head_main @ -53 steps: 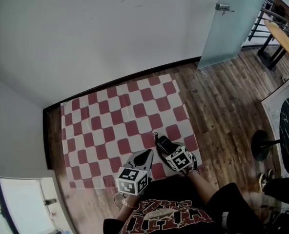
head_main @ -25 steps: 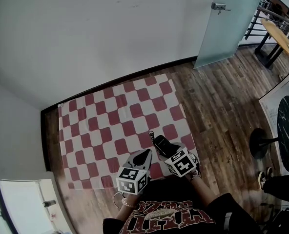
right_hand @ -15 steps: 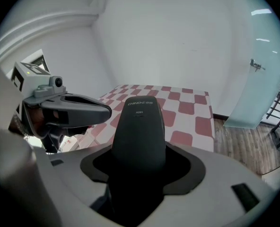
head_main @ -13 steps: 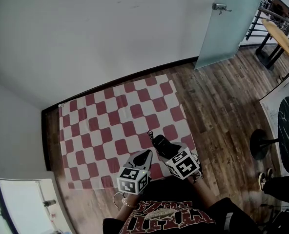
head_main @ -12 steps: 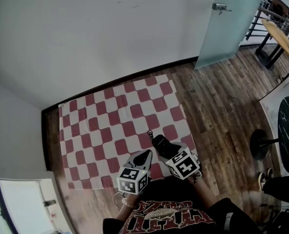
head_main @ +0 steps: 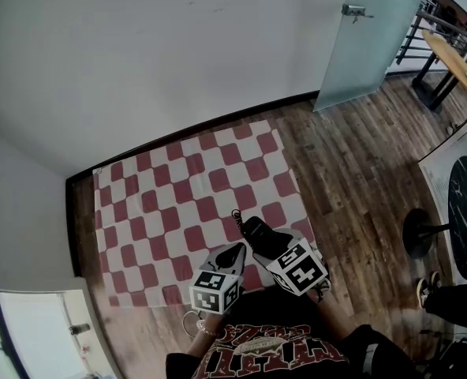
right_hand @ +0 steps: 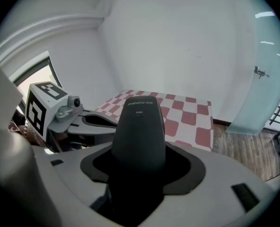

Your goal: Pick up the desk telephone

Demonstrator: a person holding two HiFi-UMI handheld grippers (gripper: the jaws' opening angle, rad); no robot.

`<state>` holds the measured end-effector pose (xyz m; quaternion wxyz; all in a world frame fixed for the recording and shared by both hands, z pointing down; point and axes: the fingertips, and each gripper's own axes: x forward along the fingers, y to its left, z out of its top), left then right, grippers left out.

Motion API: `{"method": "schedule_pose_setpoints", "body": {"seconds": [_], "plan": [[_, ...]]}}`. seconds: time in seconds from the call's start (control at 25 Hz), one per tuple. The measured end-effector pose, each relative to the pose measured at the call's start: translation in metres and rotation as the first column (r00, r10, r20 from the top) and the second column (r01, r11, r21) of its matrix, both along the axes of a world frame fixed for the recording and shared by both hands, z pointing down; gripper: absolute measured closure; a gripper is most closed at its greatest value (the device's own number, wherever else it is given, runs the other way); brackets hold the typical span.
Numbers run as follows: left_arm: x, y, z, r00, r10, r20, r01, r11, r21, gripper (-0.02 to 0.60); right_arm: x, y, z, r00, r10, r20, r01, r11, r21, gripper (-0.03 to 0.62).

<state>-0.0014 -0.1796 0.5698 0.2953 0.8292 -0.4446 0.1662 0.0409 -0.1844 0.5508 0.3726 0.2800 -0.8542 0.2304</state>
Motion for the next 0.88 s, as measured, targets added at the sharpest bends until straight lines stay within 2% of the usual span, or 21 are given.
{"method": "schedule_pose_setpoints", "body": {"seconds": [0.88], "plan": [[0.006,-0.001,0.003,1.0,0.029,0.009,-0.029,0.999,-0.029,0.575,-0.011,0.014,-0.063,0.995,-0.088,0.036,0.086,0.995,0.04,0.312]]}}
